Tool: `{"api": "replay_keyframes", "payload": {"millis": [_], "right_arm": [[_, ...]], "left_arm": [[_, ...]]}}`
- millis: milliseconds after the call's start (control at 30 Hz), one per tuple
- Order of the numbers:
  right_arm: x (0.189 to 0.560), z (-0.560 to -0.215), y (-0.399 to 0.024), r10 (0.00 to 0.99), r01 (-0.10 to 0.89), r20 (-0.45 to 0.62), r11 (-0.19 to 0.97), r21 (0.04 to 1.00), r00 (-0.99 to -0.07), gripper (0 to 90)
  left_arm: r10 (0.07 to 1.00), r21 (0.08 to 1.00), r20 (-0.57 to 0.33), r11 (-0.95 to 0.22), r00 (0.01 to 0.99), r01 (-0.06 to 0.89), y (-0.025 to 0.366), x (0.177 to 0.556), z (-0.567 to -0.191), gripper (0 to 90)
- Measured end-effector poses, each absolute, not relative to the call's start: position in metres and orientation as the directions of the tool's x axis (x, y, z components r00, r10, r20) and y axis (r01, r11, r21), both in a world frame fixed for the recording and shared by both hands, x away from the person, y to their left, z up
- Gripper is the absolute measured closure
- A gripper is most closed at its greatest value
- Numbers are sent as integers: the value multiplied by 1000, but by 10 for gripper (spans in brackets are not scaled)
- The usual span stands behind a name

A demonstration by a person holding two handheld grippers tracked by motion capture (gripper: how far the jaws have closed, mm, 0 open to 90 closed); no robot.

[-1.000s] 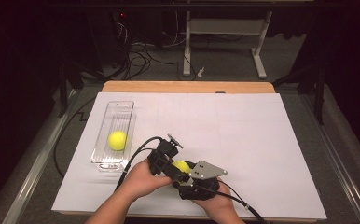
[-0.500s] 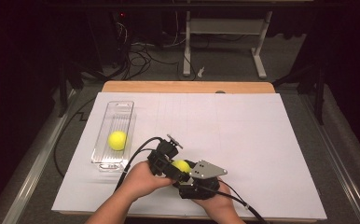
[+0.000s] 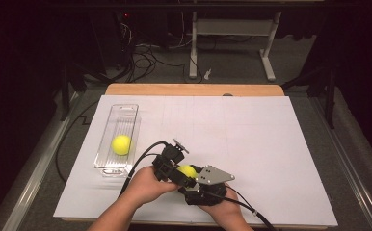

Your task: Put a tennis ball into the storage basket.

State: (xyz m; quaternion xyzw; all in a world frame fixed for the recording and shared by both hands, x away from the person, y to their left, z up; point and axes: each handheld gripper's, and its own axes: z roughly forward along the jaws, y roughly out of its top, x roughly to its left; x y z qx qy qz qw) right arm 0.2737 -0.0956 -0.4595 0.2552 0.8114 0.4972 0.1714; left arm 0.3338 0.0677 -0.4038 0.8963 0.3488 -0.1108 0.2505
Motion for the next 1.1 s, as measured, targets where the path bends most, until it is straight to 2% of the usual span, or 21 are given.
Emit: {"api": "replay_keyframes", "payload": {"millis": [300,767,1100], "right_arm": [[275,-460,-96,581,234,-25,367,900,-813,247],[275,-463,-94,576,236,-26,375,896,-817,130],[276,-464,-95,592,242,-33,379,893,-805,4]], "left_arm": [[575,379,-361,-629,734,679,67,333,-403,271],[584,381,-344,-629,735,678,69,333,-402,271],[593,383,-329,-628,735,677,72,333,-401,271]]}}
